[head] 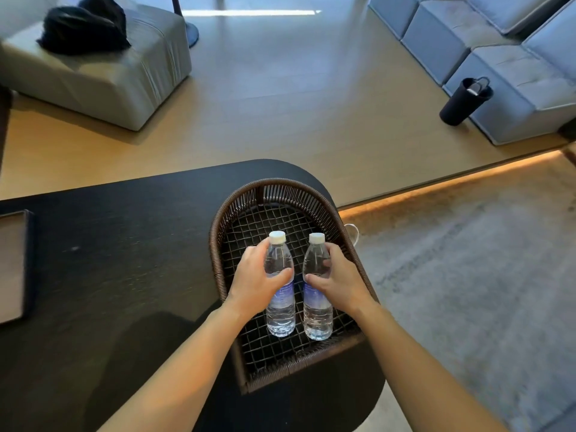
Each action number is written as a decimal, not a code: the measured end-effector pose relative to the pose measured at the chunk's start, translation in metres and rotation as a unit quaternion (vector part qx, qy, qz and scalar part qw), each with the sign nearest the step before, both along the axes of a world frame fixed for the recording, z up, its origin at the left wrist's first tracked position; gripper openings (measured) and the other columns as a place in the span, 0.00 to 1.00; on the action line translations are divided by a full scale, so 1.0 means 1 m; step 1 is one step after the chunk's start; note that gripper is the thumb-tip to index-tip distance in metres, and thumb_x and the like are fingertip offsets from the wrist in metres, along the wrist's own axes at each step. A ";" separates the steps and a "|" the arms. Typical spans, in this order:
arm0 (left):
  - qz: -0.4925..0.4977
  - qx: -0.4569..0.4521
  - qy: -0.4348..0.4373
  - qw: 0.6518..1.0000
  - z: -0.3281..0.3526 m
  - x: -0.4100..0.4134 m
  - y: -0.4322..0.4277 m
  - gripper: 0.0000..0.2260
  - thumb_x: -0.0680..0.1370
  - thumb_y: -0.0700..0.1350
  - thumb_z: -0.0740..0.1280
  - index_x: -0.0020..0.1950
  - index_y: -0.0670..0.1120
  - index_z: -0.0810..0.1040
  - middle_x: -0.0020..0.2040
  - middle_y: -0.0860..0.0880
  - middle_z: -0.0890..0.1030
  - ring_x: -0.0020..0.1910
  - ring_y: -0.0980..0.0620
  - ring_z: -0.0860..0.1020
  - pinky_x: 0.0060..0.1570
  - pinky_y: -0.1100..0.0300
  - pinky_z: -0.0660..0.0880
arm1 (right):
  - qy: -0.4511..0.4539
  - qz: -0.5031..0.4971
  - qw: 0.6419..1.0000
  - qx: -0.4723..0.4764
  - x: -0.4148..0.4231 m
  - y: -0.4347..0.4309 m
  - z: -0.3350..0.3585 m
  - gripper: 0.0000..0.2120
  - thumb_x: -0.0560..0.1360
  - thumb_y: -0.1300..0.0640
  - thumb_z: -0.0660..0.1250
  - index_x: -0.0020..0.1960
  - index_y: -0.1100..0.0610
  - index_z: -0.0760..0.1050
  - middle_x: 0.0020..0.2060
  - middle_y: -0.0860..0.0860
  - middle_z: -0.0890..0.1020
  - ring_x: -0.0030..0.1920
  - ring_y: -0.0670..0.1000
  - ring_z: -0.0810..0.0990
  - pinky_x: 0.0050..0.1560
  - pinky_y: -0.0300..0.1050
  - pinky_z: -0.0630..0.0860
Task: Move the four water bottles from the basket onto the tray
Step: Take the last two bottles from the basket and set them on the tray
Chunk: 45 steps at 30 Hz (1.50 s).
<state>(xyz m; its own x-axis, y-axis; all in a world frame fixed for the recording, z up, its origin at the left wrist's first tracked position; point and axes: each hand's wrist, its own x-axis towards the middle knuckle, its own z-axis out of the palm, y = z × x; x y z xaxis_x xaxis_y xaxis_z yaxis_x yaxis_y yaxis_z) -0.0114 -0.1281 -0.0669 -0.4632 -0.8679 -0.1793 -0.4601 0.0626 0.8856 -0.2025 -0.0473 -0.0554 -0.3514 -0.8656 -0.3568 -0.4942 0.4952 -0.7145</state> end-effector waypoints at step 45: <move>0.270 -0.171 0.055 0.946 0.141 0.402 0.168 0.28 0.73 0.46 0.79 0.69 0.63 0.75 0.57 0.58 0.83 0.55 0.60 0.83 0.58 0.51 0.82 | 0.036 0.126 0.951 -0.281 0.369 0.093 0.126 0.35 0.75 0.51 0.78 0.76 0.39 0.65 0.65 0.44 0.79 0.65 0.46 0.80 0.69 0.53 0.78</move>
<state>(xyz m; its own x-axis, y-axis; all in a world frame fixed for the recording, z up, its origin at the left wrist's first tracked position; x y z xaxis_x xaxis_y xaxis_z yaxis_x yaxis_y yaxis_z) 0.3908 0.0403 0.0744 0.0645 -0.9818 0.1784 -0.4137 0.1363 0.9001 0.1667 0.0459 0.0702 -0.1138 -0.9723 0.2043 -0.6034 -0.0957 -0.7917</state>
